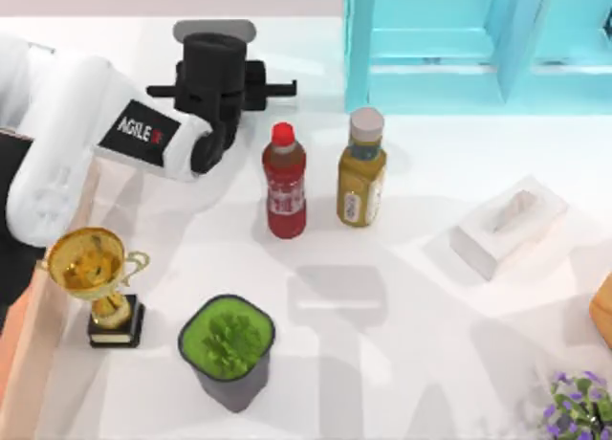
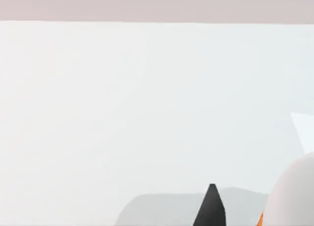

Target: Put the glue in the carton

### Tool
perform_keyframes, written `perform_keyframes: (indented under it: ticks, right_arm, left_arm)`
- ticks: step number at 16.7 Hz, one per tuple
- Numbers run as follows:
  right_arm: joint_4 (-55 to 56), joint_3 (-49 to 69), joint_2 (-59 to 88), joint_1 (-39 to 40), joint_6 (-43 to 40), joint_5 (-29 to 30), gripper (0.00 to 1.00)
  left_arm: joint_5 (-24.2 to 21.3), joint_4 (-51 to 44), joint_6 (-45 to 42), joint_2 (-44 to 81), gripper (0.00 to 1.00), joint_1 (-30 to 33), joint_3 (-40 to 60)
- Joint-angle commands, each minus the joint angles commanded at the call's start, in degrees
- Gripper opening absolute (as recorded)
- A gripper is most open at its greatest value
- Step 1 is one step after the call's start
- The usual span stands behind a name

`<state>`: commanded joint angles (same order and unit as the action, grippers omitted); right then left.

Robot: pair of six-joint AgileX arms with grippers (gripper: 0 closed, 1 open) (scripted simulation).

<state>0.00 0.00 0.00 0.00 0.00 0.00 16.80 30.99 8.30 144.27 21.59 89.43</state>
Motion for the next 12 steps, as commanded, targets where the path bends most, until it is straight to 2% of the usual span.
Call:
perform_keyframes:
  ticks: [7, 12]
  right_arm:
    - [0.0, 0.0, 0.0, 0.0, 0.0, 0.0, 1.00]
    - [0.0, 0.0, 0.0, 0.0, 0.0, 0.0, 1.00]
  left_arm:
    - [0.1, -13.0, -0.1, -10.5, 0.00, 0.0, 2.3]
    - [0.2, -14.3, -0.2, -11.7, 0.00, 0.0, 2.5]
